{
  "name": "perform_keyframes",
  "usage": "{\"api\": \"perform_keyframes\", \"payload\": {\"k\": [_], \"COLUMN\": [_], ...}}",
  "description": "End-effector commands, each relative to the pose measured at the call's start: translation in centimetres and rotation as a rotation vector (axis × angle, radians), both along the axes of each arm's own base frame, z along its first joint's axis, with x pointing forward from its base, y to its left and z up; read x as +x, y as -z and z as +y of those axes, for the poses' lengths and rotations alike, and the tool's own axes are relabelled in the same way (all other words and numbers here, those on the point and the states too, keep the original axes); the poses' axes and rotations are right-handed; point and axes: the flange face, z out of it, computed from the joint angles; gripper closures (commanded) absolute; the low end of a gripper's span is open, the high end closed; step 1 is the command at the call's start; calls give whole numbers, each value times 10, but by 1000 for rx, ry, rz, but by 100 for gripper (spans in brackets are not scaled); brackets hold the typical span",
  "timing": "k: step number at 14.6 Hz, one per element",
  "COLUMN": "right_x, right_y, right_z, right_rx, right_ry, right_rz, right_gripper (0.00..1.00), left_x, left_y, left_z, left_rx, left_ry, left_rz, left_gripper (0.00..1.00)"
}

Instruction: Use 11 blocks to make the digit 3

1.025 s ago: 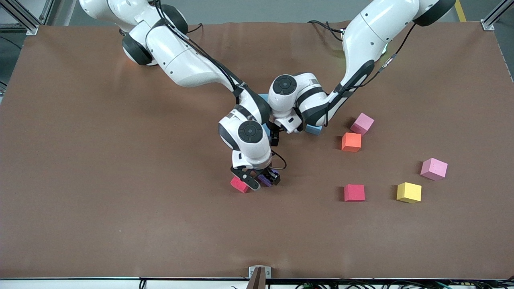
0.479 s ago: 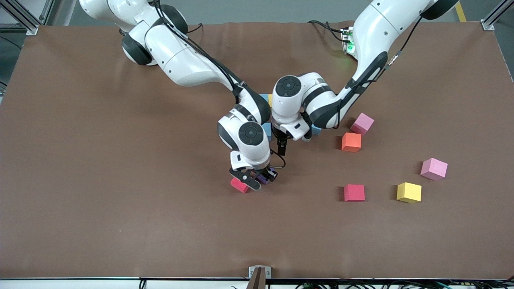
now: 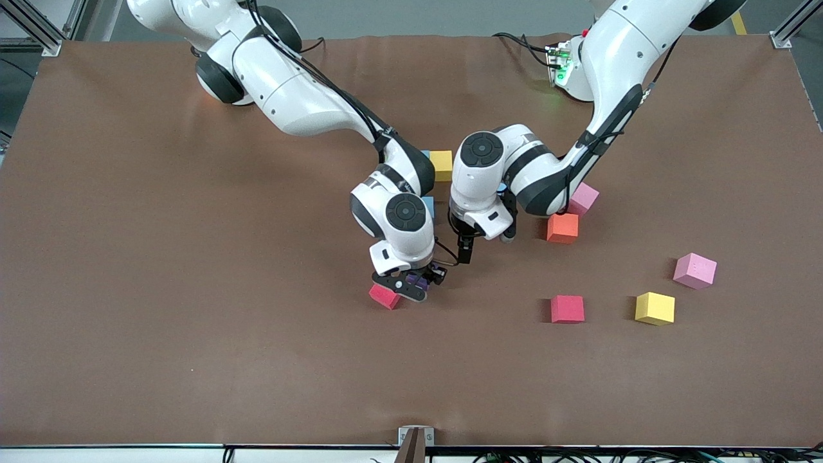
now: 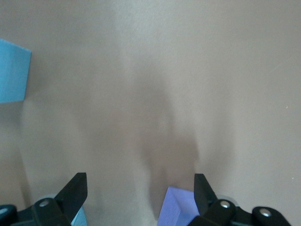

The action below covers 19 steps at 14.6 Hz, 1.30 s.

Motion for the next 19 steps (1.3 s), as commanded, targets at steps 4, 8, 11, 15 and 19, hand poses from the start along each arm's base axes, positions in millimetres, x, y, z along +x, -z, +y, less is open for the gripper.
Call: {"api": "perform_keyframes", "payload": {"k": [4,8,11,15,19], "right_x": [-8,-14,-21,-46,-61], "right_y": [-7,-20,-27,-18,-15], "right_z": [-11,-23,-41,-77,-88], "right_rx": [-32,-49,-45,-22,19], "right_ry": [-123,-179,-196,-265,-301], "right_rz": [31,43,34,-11,5], "right_gripper": [98,98,98,98,98], "left_x": [28,40,50,50,49], "left_y": [-21,-29,-34,-33,-30], "left_z": [35,45,56,61,64], "left_rx": [36,51,55,90,116], "left_ry": [25,41,41,76,96], "left_rz": [-26,-26,-28,-3,24], "left_gripper": [0,0,0,0,0]}}
